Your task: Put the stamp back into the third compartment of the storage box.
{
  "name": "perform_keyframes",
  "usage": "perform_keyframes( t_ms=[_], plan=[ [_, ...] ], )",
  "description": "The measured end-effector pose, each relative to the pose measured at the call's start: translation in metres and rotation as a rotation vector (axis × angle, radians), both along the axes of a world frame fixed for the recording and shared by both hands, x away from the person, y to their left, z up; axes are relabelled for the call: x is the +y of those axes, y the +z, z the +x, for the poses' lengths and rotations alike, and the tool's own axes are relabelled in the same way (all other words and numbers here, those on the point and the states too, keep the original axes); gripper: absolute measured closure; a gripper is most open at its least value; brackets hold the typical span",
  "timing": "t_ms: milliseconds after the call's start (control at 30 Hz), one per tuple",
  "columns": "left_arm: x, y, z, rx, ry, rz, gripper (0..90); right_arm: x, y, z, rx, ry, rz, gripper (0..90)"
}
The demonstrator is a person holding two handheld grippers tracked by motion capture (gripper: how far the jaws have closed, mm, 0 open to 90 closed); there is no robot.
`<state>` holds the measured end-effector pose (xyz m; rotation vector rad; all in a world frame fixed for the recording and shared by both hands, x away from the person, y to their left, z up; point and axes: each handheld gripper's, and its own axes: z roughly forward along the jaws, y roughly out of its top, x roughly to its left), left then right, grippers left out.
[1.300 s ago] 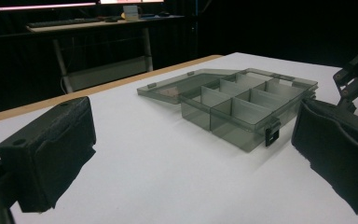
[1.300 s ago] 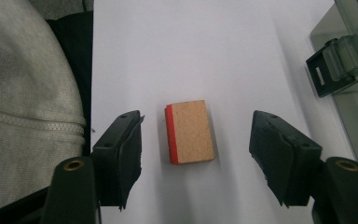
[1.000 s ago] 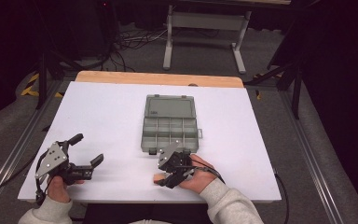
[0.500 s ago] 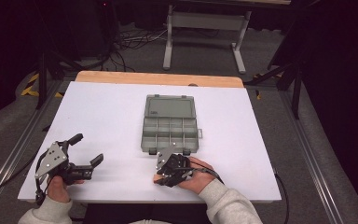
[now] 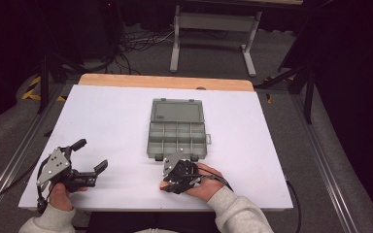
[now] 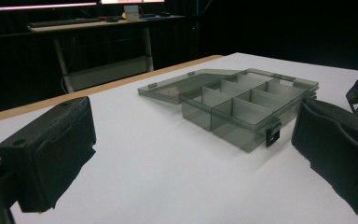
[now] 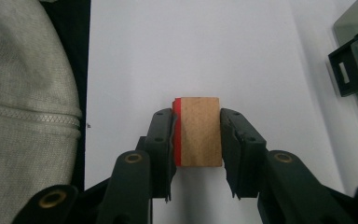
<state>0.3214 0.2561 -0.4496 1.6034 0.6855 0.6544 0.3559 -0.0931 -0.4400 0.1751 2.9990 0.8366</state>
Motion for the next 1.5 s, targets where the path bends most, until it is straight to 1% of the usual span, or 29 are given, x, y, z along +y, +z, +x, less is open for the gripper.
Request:
perform_keyframes(
  t_ms=[33, 100, 267, 400, 433, 467, 533, 567, 667, 833, 867, 1067, 1233, 1367, 1500],
  plan=[
    [0.0, 0.0, 0.0, 0.0, -0.001, -0.001, 0.5, 0.0, 0.001, 0.0, 0.004, -0.001, 0.005, 66.0],
    [0.0, 0.0, 0.0, 0.0, -0.001, 0.0, 0.5, -0.001, 0.005, -0.001, -0.003, -0.003, 0.017, 66.1],
    [0.0, 0.0, 0.0, -0.001, -0.001, -0.001, 0.5, -0.001, 0.01, 0.0, -0.018, -0.005, 0.028, 66.0],
    [0.0, 0.0, 0.0, 0.0, -0.002, -0.002, 0.5, -0.005, 0.017, 0.002, -0.027, -0.024, 0.048, 66.0],
    [0.0, 0.0, 0.0, 0.001, -0.001, -0.001, 0.5, -0.005, 0.019, 0.002, -0.021, -0.025, 0.055, 66.0],
    [0.0, 0.0, 0.0, 0.0, -0.002, -0.001, 0.5, -0.006, 0.02, 0.003, -0.037, -0.025, 0.062, 66.0],
    [0.0, 0.0, 0.0, 0.0, -0.001, 0.0, 0.5, -0.007, 0.021, 0.003, -0.029, -0.029, 0.067, 66.0],
    [0.0, 0.0, 0.0, 0.001, -0.001, -0.001, 0.5, -0.008, 0.023, 0.004, -0.041, -0.032, 0.071, 66.0],
    [0.0, 0.0, 0.0, 0.001, -0.001, 0.0, 0.5, -0.011, 0.029, 0.005, -0.051, -0.036, 0.089, 66.0],
    [0.0, 0.0, 0.0, 0.001, -0.002, -0.001, 0.5, -0.013, 0.036, 0.006, -0.051, -0.051, 0.105, 66.0],
    [0.0, 0.0, 0.0, 0.002, -0.001, -0.001, 0.5, -0.014, 0.037, 0.007, -0.059, -0.051, 0.108, 66.0],
    [0.0, 0.0, 0.0, 0.002, -0.002, -0.001, 0.5, -0.016, 0.043, 0.008, -0.058, -0.065, 0.133, 66.0],
    [0.0, 0.0, 0.0, 0.002, -0.001, -0.001, 0.5, -0.019, 0.048, 0.009, -0.072, -0.072, 0.151, 66.0],
    [0.0, 0.0, 0.0, 0.002, -0.001, 0.0, 0.5, -0.021, 0.052, 0.01, -0.074, -0.088, 0.165, 66.0],
    [0.0, 0.0, 0.0, 0.002, 0.0, -0.001, 0.5, -0.022, 0.056, 0.012, -0.082, -0.09, 0.173, 66.0]
  ],
)
